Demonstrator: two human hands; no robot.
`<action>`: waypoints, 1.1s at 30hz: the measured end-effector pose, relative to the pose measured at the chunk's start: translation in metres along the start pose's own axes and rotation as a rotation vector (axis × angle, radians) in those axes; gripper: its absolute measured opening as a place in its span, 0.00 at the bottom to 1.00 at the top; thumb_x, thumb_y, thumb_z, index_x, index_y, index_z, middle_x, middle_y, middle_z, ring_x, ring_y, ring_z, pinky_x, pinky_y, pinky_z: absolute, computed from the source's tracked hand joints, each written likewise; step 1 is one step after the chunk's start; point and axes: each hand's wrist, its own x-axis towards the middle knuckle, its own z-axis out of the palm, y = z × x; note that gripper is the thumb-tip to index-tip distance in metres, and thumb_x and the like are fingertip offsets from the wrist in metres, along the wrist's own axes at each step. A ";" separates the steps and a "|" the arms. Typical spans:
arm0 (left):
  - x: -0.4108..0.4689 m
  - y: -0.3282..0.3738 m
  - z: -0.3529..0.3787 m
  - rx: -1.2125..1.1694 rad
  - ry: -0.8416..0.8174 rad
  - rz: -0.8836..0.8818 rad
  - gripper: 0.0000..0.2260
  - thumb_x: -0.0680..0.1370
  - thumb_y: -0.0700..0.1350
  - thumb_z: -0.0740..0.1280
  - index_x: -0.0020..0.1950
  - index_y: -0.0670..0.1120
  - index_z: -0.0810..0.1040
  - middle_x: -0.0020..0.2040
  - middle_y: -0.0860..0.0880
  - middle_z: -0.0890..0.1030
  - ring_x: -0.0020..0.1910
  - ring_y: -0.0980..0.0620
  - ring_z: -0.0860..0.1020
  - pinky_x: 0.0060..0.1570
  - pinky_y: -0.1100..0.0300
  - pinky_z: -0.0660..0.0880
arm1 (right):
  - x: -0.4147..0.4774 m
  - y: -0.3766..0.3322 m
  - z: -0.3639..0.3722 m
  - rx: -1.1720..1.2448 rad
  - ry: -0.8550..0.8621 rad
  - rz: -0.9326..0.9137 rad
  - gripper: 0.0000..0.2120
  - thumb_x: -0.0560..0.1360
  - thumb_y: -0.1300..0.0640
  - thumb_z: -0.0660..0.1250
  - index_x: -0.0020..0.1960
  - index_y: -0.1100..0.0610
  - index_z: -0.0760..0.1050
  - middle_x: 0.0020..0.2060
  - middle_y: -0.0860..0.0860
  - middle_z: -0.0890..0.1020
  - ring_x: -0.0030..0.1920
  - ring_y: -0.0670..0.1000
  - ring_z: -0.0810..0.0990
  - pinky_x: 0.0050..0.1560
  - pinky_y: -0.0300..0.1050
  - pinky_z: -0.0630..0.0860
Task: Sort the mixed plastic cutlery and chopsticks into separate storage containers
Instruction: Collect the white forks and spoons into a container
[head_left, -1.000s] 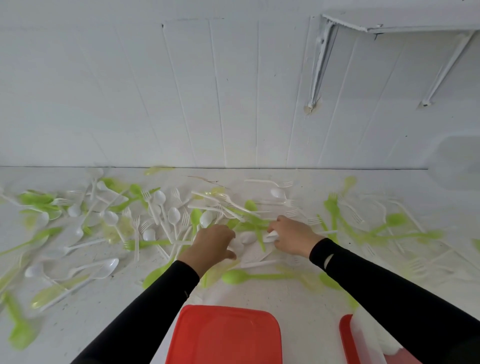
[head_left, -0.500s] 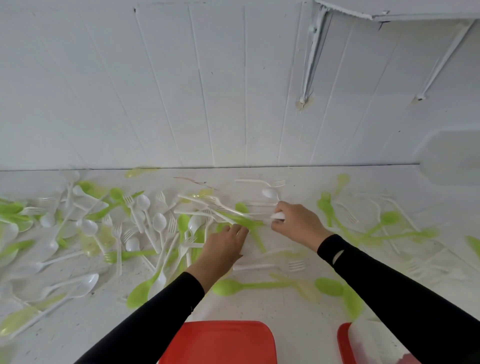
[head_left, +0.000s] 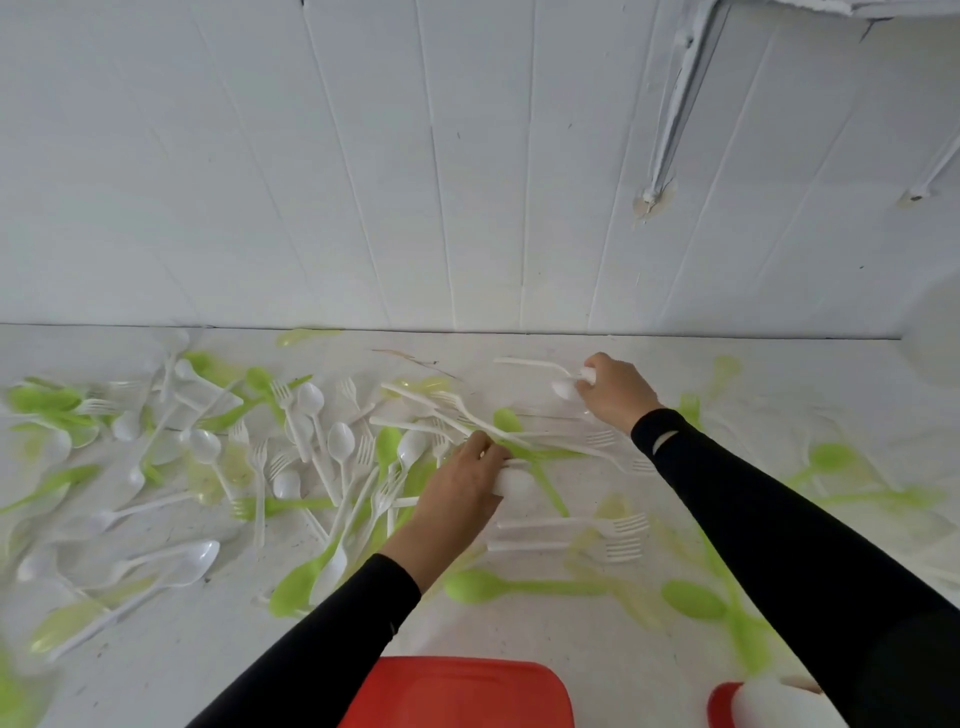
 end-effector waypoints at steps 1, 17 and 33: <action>0.001 0.002 -0.004 -0.044 0.051 -0.001 0.15 0.69 0.34 0.73 0.54 0.41 0.78 0.48 0.43 0.78 0.43 0.41 0.79 0.38 0.53 0.75 | 0.004 0.001 0.004 -0.048 -0.025 0.025 0.21 0.80 0.50 0.62 0.69 0.60 0.69 0.63 0.58 0.74 0.61 0.59 0.75 0.58 0.50 0.73; 0.019 -0.067 -0.095 -1.013 0.407 -0.680 0.06 0.82 0.38 0.56 0.58 0.42 0.66 0.42 0.42 0.75 0.33 0.47 0.78 0.33 0.53 0.81 | 0.004 0.005 0.024 -0.065 0.091 -0.061 0.11 0.77 0.55 0.63 0.58 0.57 0.74 0.50 0.54 0.80 0.48 0.57 0.76 0.43 0.44 0.67; 0.021 -0.080 -0.033 0.067 -0.103 -0.467 0.16 0.76 0.46 0.69 0.59 0.40 0.72 0.54 0.43 0.72 0.52 0.42 0.76 0.44 0.55 0.71 | -0.032 -0.084 0.066 -0.006 -0.123 -0.330 0.14 0.77 0.46 0.66 0.55 0.54 0.77 0.48 0.50 0.80 0.47 0.53 0.78 0.44 0.46 0.73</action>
